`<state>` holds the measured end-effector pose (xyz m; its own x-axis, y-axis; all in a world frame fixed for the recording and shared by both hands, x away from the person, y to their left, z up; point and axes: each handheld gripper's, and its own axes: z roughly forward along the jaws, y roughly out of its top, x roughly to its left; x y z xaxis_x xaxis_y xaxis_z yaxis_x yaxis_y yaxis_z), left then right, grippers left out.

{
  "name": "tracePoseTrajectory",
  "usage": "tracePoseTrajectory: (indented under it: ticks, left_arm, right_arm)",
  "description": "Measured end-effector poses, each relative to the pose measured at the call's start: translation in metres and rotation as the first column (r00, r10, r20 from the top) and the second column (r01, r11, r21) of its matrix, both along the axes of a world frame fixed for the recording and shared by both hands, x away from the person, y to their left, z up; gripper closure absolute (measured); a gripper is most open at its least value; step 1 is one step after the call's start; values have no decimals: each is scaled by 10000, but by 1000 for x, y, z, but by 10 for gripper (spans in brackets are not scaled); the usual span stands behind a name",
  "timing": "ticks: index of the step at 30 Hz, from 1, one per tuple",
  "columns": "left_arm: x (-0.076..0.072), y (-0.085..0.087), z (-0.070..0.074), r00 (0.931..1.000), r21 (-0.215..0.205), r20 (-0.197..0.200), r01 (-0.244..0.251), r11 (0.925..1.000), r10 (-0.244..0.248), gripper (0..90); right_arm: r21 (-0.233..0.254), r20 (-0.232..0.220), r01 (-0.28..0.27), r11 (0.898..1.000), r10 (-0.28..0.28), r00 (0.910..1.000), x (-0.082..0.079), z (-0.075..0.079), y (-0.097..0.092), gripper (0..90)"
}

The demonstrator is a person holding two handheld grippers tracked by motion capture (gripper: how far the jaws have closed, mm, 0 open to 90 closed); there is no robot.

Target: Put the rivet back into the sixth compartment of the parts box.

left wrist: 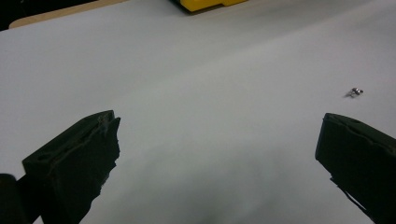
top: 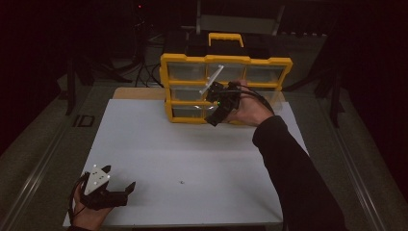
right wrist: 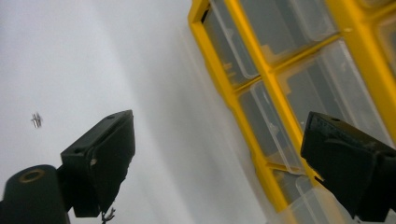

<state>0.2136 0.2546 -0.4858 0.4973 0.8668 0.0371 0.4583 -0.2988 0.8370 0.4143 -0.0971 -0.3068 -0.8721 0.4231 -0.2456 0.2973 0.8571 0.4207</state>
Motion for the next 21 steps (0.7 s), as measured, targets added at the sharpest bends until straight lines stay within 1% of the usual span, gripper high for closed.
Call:
tracePoseTrajectory:
  ticks: [2,8,11,14,17,21]
  left_arm:
    - [0,0,0,10000,-1,1,0,10000,0,4]
    - [0,0,0,10000,-4,2,2,10000,-2,4]
    - [0,0,0,10000,-2,-2,6,10000,-6,4]
    - [0,0,0,10000,4,4,9,10000,-9,4]
    - [0,0,0,10000,-8,12,7,10000,-7,4]
    - [0,0,0,10000,6,8,18,10000,-18,4]
  right_arm:
    - [-229,27,-105,9997,106,9999,-3,-4,6,101]
    - [-309,-83,-441,9985,439,9990,-11,-13,19,101]
    - [-466,-144,-599,9971,593,9981,-15,-19,26,101]
    - [-516,-208,-862,9949,853,9961,-18,-25,31,101]
    - [-429,-243,-940,9946,930,9954,-21,-28,35,101]
    - [-185,-376,-1157,9931,1150,9927,-26,-35,41,101]
